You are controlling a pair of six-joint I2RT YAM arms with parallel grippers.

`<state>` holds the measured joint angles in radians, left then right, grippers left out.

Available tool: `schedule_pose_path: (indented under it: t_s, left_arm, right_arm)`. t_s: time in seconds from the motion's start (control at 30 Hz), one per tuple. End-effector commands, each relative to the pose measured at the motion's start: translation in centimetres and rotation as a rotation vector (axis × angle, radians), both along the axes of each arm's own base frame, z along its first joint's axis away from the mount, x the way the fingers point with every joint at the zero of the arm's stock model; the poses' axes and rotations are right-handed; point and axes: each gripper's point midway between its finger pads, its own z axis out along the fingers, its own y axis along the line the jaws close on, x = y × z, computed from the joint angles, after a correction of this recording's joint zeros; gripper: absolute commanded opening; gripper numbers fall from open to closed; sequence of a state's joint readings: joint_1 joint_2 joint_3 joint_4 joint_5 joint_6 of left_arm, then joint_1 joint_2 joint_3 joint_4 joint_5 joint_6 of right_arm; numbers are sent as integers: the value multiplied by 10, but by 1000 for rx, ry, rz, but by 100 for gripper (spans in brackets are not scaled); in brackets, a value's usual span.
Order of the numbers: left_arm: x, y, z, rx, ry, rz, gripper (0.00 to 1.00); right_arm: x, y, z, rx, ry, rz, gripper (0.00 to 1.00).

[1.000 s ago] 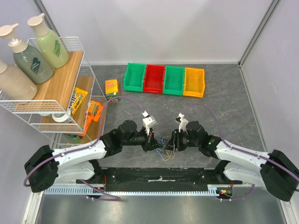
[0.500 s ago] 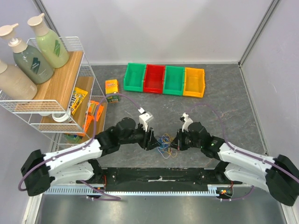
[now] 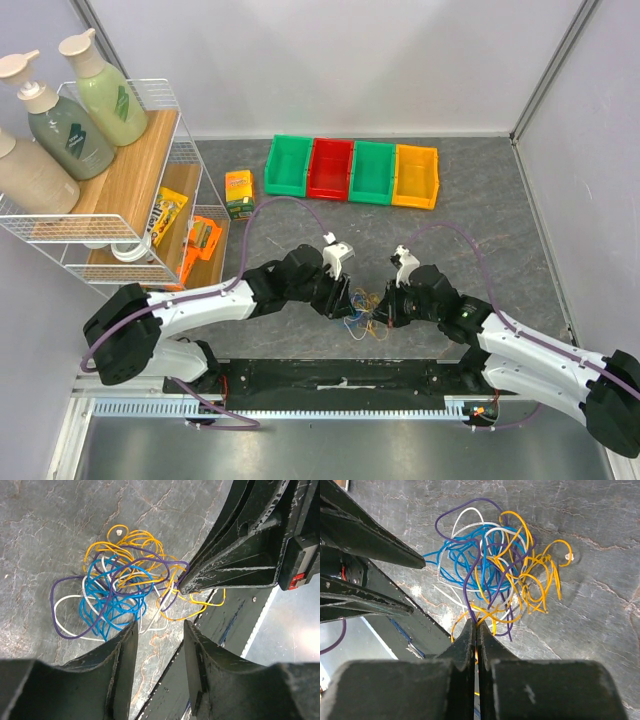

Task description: Untangle the cables

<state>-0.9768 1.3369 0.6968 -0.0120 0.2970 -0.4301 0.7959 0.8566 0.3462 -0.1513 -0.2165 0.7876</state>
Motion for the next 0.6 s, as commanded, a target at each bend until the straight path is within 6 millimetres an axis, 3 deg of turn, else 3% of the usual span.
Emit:
schedule_pose_path:
  t_s: [0.0, 0.17, 0.27, 0.4, 0.57]
  left_arm:
    - [12, -12, 30, -92, -75, 28, 48]
    - [20, -17, 57, -196, -120, 73, 52]
    - [13, -35, 69, -240, 33, 71, 53]
    - [7, -46, 61, -226, 363, 252, 52]
    - [6, -44, 65, -323, 471, 462, 54]
  right_arm:
    - [-4, 2, 3, -2, -27, 60, 0]
    - [-12, 9, 11, 41, -40, 127, 0]
    - [-11, 11, 20, 67, -71, 138, 0]
    - [-6, 12, 28, 81, -108, 131, 0]
    - [-5, 15, 30, 92, -109, 136, 0]
